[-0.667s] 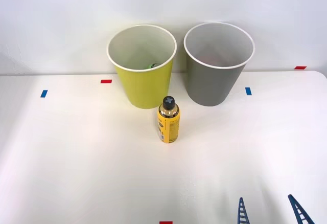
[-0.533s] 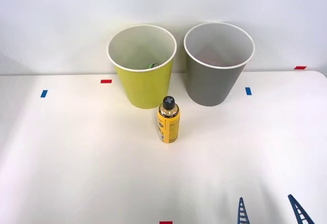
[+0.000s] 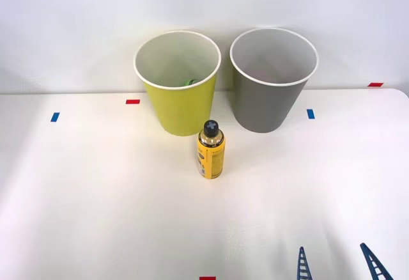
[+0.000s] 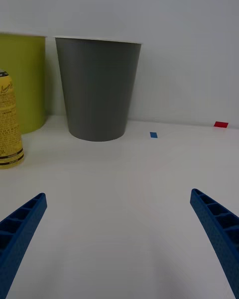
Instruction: Put cans in the gray bin, plastic bottles in the light green bin
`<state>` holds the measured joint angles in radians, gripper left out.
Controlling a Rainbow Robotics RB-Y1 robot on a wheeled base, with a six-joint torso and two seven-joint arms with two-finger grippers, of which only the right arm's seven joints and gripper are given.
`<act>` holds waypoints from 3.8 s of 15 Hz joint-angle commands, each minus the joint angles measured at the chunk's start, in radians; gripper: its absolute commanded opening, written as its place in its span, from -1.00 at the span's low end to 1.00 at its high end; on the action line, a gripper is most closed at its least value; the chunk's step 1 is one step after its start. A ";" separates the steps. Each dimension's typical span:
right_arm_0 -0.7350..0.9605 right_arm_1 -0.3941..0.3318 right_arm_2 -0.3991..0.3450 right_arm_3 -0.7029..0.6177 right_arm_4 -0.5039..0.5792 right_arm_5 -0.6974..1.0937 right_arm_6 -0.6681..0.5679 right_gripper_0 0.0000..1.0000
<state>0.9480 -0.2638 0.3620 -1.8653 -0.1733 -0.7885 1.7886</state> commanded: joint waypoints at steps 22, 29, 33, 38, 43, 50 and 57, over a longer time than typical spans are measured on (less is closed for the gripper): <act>0.000 0.000 0.000 0.000 0.000 0.000 0.000 1.00; -0.034 -0.044 -0.002 0.025 0.015 0.000 -0.006 1.00; -0.087 -0.167 0.046 0.006 0.009 0.009 -0.011 1.00; -0.258 -0.284 0.143 0.008 -0.021 0.072 -0.009 1.00; -0.453 -0.295 0.199 0.008 -0.098 0.216 -0.006 1.00; -0.677 -0.290 0.301 0.126 -0.213 0.189 0.029 1.00; -0.865 -0.155 0.321 0.316 -0.233 0.189 0.038 1.00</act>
<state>0.1060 -0.4383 0.6812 -1.5752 -0.4040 -0.5996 1.8255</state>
